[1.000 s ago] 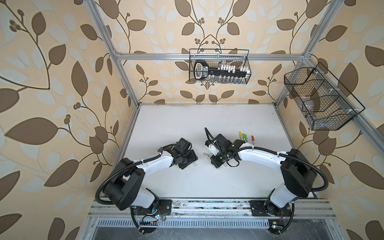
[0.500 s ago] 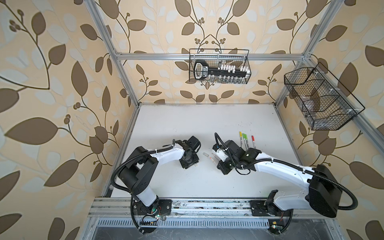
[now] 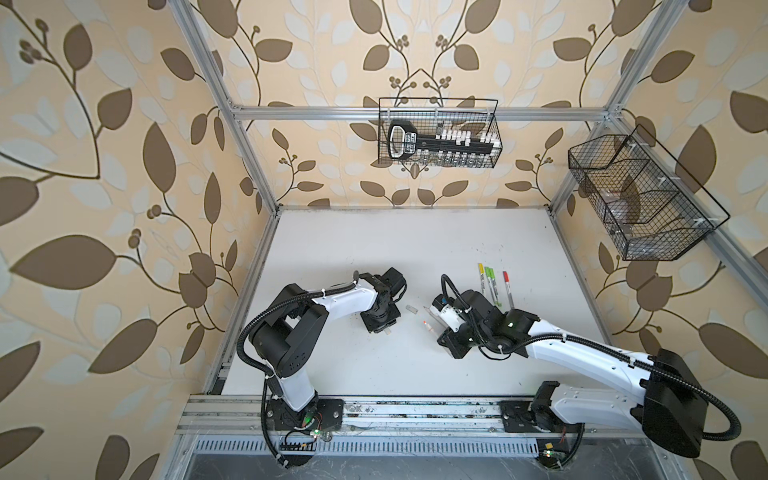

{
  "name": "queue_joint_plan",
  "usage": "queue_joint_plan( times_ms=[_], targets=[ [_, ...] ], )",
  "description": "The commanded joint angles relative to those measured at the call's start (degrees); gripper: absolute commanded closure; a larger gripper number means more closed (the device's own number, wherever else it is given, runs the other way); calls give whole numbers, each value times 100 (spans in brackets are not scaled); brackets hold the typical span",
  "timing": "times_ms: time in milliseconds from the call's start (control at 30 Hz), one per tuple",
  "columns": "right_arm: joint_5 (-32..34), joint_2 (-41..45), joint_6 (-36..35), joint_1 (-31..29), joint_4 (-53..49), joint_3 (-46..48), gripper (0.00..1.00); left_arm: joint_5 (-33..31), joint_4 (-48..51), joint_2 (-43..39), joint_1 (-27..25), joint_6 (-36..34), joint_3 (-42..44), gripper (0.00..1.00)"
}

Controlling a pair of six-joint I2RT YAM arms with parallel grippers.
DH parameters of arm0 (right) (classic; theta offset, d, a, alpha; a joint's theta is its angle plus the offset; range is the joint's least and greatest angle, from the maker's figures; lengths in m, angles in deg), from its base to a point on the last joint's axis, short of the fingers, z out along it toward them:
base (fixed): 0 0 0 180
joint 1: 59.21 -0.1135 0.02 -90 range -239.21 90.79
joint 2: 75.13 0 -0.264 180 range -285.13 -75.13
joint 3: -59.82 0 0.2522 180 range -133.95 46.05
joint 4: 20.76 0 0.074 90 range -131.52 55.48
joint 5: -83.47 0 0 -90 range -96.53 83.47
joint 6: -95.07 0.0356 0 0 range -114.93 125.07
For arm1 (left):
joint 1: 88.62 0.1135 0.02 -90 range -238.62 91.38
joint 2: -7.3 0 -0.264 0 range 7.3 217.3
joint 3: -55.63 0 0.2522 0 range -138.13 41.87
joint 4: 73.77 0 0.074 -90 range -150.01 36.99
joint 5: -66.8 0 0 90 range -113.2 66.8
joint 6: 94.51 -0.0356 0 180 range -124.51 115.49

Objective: Insert the pens into the pen caps
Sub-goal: 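Lower the left gripper onto the orange-ended white cap and grasp it, then lift the white cap with the left gripper and bring it above the marker tip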

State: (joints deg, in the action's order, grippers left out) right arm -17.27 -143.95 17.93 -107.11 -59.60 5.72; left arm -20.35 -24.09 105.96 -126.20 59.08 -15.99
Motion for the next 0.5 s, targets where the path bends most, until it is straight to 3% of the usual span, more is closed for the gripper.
queue_joint_plan(
  times_ms=[0,133,367,467],
  targets=[
    [-195,-164,106,-117,317,52,98,-110,-102,47,-62,89,220,81],
    [-332,-549,241,-246,758,99,98,-41,-571,-102,-56,-14,426,85],
    [-706,-1055,708,-209,1588,228,99,67,-2157,-838,-52,-788,898,88],
    [-841,-1122,862,-83,1738,246,99,72,-2410,-1165,-48,-1146,992,93]
  ],
)
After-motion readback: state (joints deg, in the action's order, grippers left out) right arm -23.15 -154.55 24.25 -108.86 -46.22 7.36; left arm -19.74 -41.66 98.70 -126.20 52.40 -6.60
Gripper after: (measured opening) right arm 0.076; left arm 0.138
